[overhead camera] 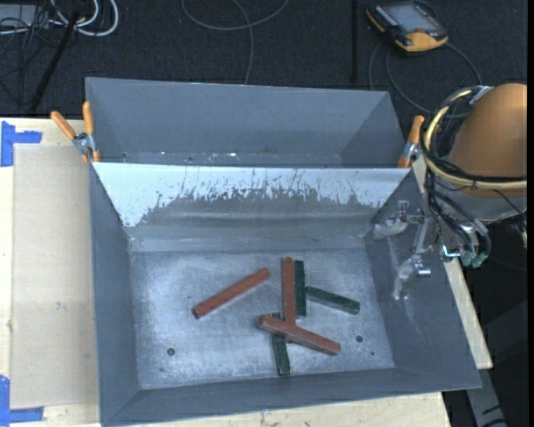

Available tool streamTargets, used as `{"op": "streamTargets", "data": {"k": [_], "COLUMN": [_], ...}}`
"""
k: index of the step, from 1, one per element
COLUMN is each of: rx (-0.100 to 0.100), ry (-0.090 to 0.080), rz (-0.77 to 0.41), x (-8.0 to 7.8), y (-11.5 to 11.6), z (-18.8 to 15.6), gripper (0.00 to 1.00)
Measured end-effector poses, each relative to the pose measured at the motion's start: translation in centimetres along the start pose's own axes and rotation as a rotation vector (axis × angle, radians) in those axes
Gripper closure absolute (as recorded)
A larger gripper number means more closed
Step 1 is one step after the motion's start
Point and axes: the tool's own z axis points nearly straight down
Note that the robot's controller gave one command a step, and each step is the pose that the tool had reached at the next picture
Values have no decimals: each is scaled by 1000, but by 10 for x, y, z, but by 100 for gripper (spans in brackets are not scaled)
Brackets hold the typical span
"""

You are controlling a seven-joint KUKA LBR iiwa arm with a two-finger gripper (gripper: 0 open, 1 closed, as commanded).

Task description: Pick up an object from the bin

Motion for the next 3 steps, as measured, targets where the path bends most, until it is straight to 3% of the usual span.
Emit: {"op": "streamTargets", "data": {"k": [1,2,3], "rx": [1,3,3], "ry": [-7,-15,-12], "rz": [-3,-11,-147], "x": [-2,-2,-9], "y": [0,4,8], "z": [-4,38,135], "gripper": [0,0,100]}}
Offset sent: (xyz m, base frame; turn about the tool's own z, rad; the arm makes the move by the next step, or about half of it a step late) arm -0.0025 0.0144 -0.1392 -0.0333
